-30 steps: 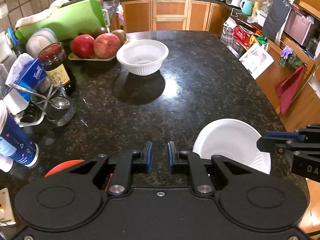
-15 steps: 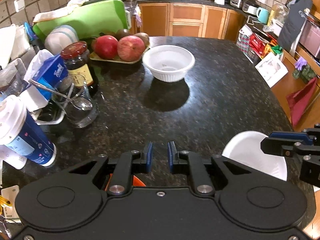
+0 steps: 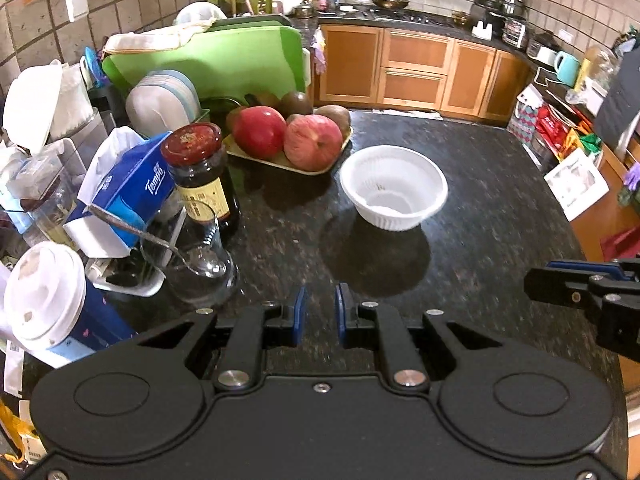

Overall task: Organize plates and bowls
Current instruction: 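Move the open left tool to the white bowl beside the fruit tray, then grasp the white bowl rim with the left tool and lift it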

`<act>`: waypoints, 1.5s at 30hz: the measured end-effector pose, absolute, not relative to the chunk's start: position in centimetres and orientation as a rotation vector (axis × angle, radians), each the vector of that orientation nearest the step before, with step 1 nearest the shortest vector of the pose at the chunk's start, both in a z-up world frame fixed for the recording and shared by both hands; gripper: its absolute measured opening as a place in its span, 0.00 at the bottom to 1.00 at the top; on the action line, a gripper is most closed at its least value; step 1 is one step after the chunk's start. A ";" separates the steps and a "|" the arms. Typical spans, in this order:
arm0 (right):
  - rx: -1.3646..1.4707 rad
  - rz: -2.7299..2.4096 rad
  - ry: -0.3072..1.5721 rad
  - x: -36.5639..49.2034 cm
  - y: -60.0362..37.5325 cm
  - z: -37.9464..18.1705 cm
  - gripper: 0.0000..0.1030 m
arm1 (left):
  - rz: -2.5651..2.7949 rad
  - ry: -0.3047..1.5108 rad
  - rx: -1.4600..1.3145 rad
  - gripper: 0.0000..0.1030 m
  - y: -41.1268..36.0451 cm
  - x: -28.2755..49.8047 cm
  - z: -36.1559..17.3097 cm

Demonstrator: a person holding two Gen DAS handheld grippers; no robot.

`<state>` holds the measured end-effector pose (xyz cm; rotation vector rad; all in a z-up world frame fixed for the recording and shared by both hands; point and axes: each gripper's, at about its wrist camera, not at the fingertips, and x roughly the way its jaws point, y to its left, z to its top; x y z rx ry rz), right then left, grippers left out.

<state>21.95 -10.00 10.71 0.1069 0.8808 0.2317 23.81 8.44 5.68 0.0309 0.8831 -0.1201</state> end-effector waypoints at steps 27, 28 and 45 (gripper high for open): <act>0.109 0.149 1.001 35.4 -13.3 5.3 0.21 | -0.067 0.955 0.011 0.20 6.6 34.5 3.2; 0.110 0.145 1.001 35.9 -13.4 5.0 0.21 | -0.070 0.961 0.008 0.20 6.5 35.0 3.0; 0.160 0.122 1.016 40.8 -14.8 1.9 0.22 | -0.085 1.024 -0.005 0.20 5.3 40.7 0.7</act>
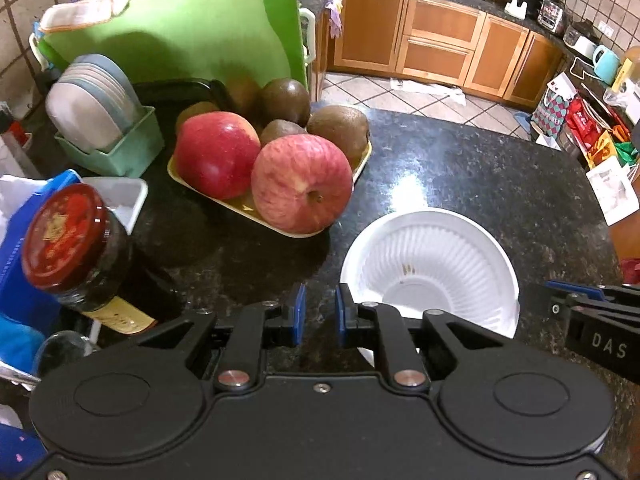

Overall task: Organize plates and bowls
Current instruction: 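Grasp the white bowl rim with the left tool and lift it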

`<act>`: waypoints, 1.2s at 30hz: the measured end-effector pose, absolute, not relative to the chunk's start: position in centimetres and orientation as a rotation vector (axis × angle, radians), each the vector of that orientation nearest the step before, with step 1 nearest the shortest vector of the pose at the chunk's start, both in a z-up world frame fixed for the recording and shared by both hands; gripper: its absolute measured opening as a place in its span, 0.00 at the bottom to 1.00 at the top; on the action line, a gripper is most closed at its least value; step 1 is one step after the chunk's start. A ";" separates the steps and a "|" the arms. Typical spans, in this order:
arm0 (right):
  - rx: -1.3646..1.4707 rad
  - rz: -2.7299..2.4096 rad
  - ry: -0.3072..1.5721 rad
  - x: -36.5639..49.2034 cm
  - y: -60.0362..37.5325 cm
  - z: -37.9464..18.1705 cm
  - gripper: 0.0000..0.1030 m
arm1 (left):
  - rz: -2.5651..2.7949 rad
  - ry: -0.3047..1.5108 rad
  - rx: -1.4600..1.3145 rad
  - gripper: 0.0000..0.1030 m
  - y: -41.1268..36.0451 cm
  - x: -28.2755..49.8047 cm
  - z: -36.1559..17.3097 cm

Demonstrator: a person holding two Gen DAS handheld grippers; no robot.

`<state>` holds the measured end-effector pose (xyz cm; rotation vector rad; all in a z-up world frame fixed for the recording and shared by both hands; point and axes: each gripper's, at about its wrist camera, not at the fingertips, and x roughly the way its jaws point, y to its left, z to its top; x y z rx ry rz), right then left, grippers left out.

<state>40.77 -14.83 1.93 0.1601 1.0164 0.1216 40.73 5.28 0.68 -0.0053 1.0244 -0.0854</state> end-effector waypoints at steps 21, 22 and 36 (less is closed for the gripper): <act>0.174 0.164 1.000 41.3 -14.1 1.9 0.24 | -0.126 1.018 -0.058 0.21 5.7 41.8 0.7; 0.171 0.166 1.001 41.4 -14.0 1.7 0.24 | -0.127 1.019 -0.055 0.21 5.6 41.9 0.6; 0.142 0.174 1.042 42.1 -13.0 -0.5 0.24 | -0.150 1.060 -0.033 0.21 4.4 43.0 -1.9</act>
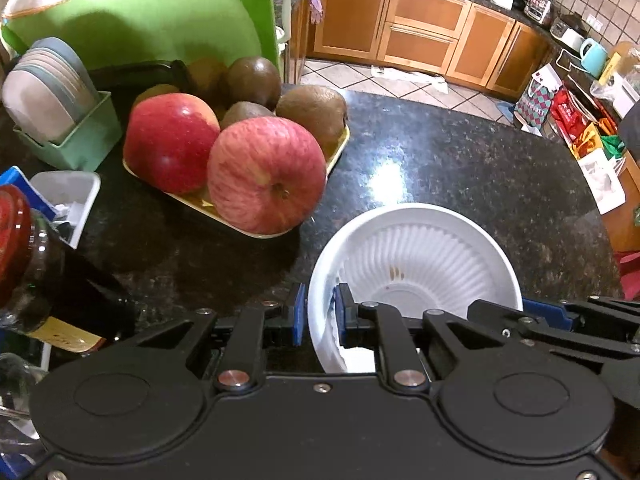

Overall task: Organize plates and bowls
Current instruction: 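Grasp the white bowl rim with the left tool and lift it, then carry the held white bowl across the counter with the left tool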

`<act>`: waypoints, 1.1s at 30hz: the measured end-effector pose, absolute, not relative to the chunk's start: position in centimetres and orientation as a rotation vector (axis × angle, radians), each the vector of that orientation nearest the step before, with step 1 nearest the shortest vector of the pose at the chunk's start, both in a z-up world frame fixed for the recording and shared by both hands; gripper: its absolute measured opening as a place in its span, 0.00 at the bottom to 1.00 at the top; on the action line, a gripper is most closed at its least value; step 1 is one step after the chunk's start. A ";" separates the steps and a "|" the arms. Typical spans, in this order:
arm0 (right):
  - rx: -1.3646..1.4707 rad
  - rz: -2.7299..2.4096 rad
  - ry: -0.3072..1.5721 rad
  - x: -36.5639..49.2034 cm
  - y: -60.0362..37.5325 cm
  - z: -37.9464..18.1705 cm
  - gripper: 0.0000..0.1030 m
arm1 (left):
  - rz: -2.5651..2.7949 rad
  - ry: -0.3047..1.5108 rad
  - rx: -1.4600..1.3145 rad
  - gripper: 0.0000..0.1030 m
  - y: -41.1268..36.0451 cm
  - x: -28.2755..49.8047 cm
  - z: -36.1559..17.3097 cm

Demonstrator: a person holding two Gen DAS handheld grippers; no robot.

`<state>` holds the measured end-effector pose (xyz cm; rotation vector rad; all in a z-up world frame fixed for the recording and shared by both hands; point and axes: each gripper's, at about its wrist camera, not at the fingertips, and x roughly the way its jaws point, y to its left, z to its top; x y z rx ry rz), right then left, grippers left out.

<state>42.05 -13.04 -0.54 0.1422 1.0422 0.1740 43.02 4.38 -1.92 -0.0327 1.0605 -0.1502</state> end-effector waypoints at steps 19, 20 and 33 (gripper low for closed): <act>0.116 0.168 0.997 39.2 -11.7 1.8 0.17 | -0.153 1.028 -0.045 0.20 5.3 40.3 0.5; 0.111 0.172 0.991 38.7 -11.5 2.3 0.17 | -0.149 1.020 -0.040 0.20 5.4 39.8 0.9; 0.070 0.200 0.895 29.8 -9.3 8.2 0.18 | -0.146 0.940 -0.041 0.21 7.1 32.4 5.7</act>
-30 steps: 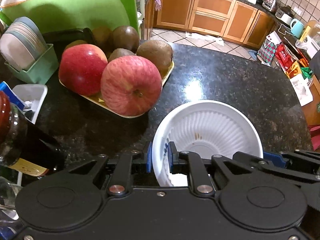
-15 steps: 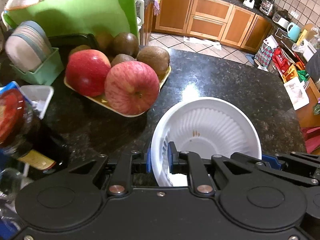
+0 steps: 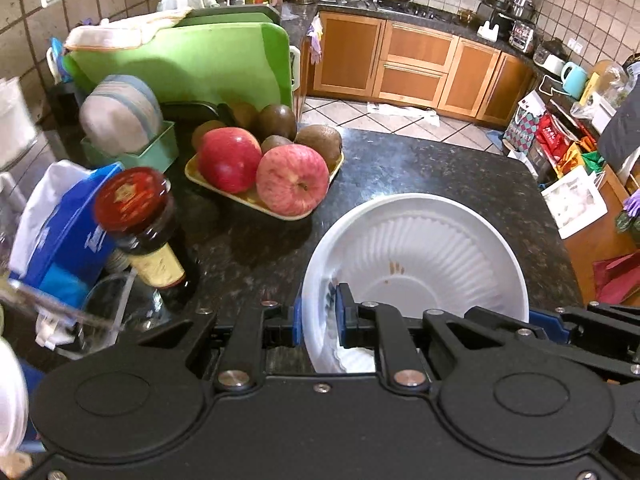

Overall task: Organize plates and bowls
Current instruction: 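Carry the held white bowl across the counter with the left tool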

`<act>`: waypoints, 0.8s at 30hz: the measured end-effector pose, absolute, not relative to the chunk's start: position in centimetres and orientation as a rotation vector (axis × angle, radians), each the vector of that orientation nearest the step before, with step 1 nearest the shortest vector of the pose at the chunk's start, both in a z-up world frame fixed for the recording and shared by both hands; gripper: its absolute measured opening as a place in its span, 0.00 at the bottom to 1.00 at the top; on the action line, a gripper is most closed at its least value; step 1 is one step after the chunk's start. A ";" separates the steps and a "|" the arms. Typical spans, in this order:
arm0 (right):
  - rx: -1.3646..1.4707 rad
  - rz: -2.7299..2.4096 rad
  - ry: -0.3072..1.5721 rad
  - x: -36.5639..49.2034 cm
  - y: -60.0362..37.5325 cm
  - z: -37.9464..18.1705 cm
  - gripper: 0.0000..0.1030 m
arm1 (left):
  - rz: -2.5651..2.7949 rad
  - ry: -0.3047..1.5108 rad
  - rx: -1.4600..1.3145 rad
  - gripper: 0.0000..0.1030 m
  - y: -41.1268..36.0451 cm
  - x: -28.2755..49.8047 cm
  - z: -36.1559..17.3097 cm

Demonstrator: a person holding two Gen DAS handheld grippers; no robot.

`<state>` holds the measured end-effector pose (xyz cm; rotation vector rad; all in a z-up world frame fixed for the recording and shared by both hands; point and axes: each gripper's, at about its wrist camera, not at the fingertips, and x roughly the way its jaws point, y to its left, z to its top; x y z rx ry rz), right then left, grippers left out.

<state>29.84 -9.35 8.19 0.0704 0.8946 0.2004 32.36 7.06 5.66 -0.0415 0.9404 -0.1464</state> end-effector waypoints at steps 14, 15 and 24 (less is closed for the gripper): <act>0.082 0.216 0.826 19.0 -9.5 11.2 0.18 | -0.206 0.919 0.009 0.21 7.3 24.0 7.8; 0.084 0.214 0.823 18.2 -9.7 11.4 0.18 | -0.215 0.925 0.012 0.22 7.2 23.5 7.8; 0.111 0.167 0.807 11.4 -12.1 11.6 0.18 | -0.309 0.936 0.058 0.22 4.9 19.1 7.4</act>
